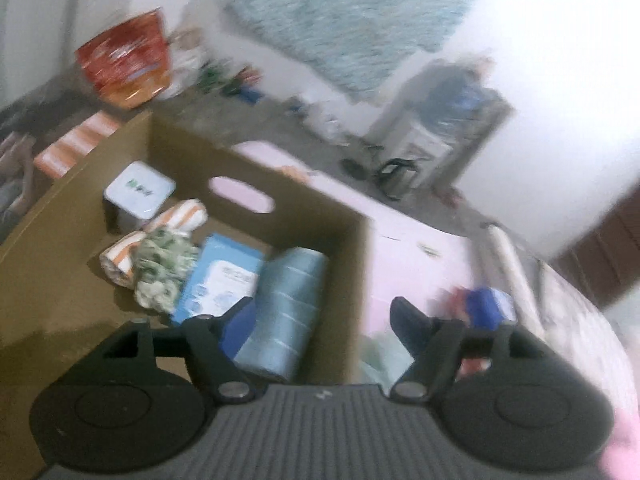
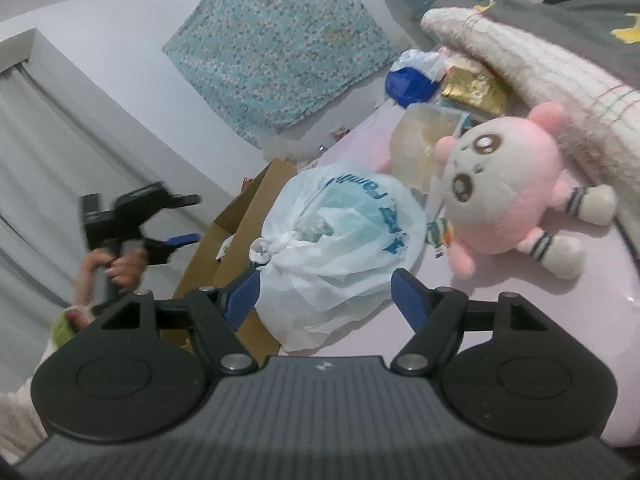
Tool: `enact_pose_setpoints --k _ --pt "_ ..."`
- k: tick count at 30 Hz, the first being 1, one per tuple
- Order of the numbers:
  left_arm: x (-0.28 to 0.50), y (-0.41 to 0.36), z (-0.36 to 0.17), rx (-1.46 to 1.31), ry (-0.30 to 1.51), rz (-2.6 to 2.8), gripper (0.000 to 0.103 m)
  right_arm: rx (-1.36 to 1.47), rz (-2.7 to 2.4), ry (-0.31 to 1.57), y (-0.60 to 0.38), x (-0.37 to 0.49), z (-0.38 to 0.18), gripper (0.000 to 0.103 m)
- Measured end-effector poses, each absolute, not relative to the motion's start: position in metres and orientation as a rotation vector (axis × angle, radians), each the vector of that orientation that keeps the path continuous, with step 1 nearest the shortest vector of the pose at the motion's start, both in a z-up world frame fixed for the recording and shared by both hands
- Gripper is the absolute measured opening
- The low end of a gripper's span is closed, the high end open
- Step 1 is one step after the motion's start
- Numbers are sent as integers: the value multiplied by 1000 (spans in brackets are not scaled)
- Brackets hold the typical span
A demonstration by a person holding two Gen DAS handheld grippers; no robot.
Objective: Organize soft objects
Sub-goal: 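Move both tools to the pink plush doll and close the right tool on it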
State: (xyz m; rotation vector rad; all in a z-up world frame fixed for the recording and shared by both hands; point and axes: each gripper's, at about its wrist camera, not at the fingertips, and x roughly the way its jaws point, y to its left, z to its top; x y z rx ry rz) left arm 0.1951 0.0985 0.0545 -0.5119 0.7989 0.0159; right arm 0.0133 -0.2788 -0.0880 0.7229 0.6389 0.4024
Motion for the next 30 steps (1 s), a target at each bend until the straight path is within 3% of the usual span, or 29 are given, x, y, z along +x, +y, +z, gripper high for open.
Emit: enact_pose_setpoints --k 9,20,30 --pt "125 -26 79 -208 699 -332 90 694 279 574 -316 -16 -79 76" --pt "115 -168 -6 5 909 -682 90 640 174 554 -364 34 -65 76" --pt "141 -212 -61 89 966 -647 88 508 159 682 -356 122 -85 70"
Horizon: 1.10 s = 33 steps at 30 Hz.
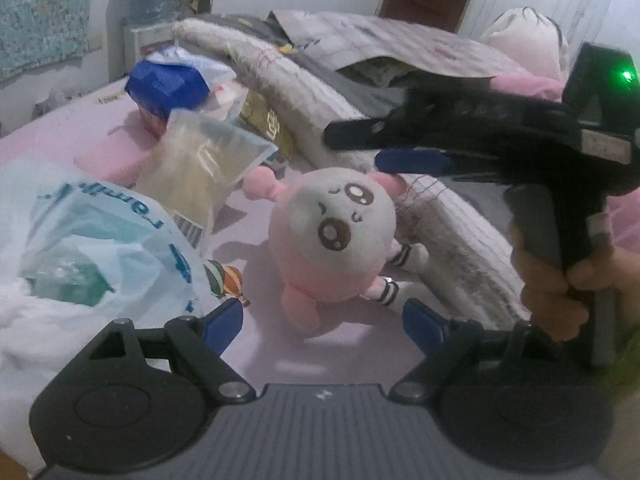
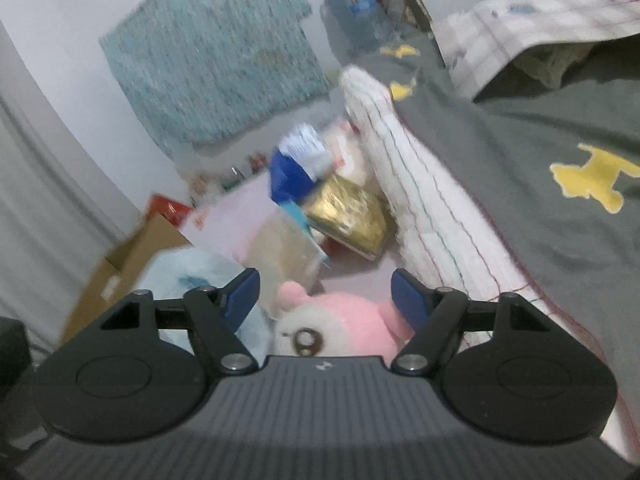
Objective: Organize soft objects
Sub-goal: 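Move both tools to the pink plush doll and close the right tool on it, then lift the pink plush doll with the right tool and carry it over the box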
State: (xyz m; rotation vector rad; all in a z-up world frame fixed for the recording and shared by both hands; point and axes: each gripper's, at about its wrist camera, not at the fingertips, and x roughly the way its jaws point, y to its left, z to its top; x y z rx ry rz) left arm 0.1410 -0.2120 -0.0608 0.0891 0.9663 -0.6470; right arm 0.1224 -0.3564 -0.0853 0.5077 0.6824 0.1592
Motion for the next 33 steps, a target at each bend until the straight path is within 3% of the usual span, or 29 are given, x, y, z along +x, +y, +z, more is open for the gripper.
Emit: enact_pose_setpoints --k 16,22,33 --pt "147 -220 -83 141 1005 -626 96 801 201 808 -348 83 -130 69" --pt "136 -221 -81 202 983 -628 93 877 217 809 -344 73 -142 69" --pt "111 -205 -38 181 932 -645 91 885 254 780 -329 46 -110 70"
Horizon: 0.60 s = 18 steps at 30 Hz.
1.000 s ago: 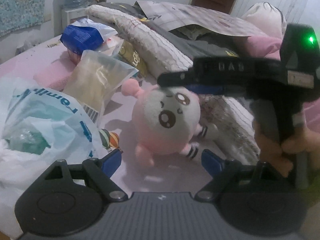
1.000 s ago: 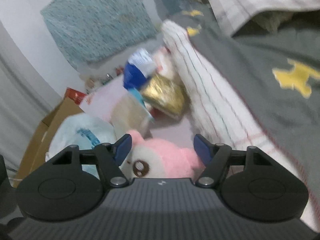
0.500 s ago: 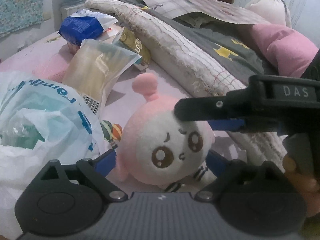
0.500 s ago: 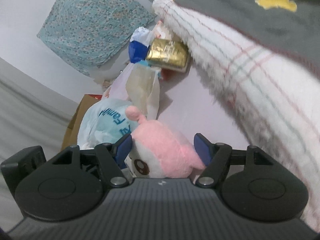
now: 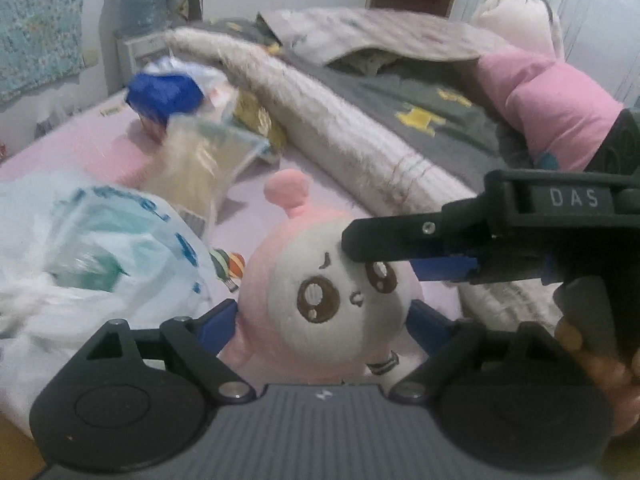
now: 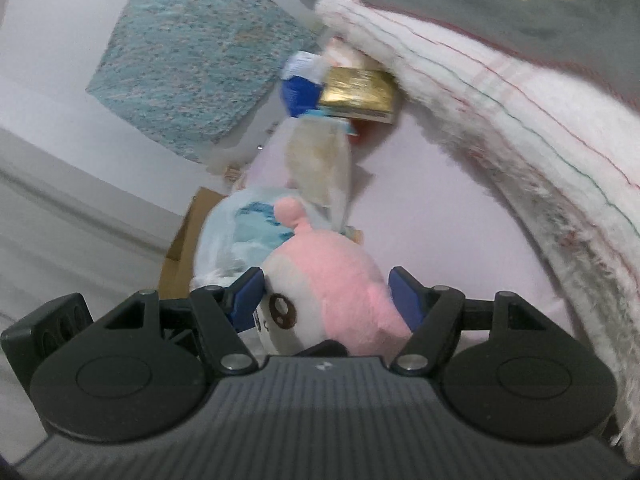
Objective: Organize soft objects
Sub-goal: 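Lift the pink plush doll with the right tool and carry it over the box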
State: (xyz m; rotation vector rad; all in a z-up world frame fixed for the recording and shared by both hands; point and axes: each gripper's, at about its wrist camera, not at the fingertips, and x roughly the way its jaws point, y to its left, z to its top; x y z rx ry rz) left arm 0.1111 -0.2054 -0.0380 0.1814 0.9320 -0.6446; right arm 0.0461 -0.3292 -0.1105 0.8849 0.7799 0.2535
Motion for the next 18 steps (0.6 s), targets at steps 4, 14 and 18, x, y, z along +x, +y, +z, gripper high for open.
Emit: enact_pose_setpoints --k 4,14,18 --pt "99 -185 -3 153 842 -614 91 833 302 743 -311 44 -78 71" --pt "81 -89 91 87 647 -426 92 651 542 684 -213 80 22 74" --pt "84 -32 110 60 643 -298 92 578 674 720 -147 114 44 76"
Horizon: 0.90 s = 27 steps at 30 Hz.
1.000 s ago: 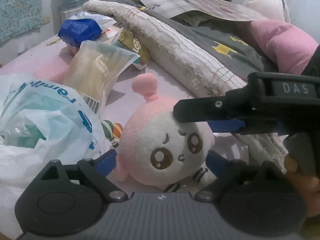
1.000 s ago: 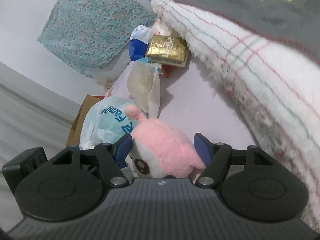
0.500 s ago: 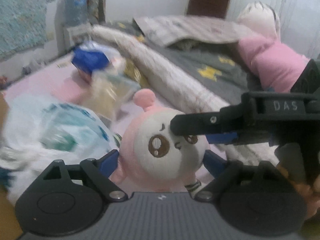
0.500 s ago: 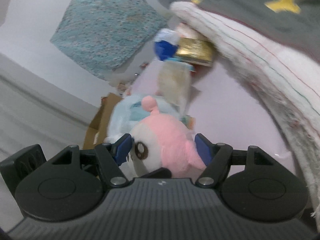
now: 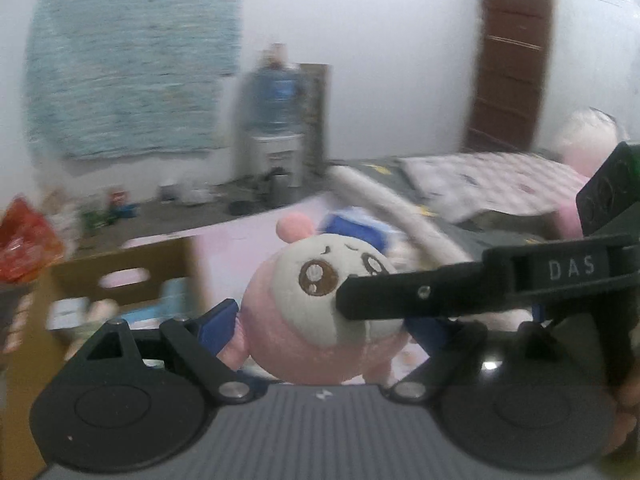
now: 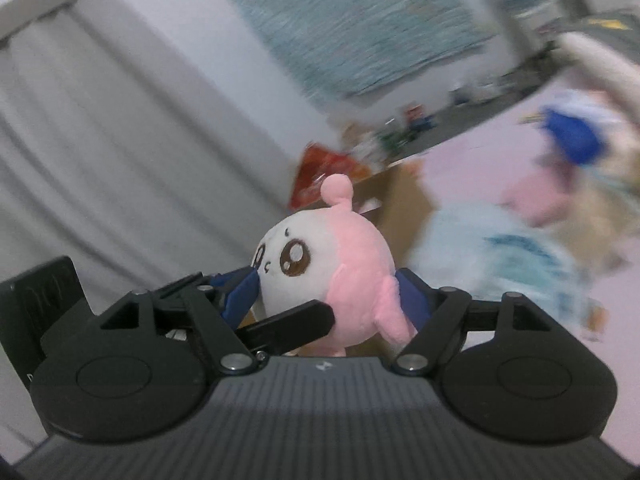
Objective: Organize soft objects
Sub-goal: 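Lift the pink plush doll with the right tool and carry it over the box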
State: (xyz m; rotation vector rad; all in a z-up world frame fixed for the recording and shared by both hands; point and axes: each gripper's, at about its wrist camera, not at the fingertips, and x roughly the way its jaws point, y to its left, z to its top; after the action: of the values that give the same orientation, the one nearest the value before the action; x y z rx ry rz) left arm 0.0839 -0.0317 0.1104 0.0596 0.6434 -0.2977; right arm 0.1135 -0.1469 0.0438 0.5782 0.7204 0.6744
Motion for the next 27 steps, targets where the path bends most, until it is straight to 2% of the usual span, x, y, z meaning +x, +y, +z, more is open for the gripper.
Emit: enact_pose_setpoints --k 6,13,17,21,27 --pt "105 60 106 -12 726 -133 92 518 823 864 -34 176 42 77" --pt "146 153 64 -81 855 -27 90 496 846 1068 73 236 6 77" --pt "172 168 32 5 922 29 87 553 827 1226 115 260 -36 76" --pt "187 173 6 67 958 47 82 535 751 1279 139 279 -67 76" --pt "205 186 -12 36 974 55 78 701 672 1344 135 295 -110 76"
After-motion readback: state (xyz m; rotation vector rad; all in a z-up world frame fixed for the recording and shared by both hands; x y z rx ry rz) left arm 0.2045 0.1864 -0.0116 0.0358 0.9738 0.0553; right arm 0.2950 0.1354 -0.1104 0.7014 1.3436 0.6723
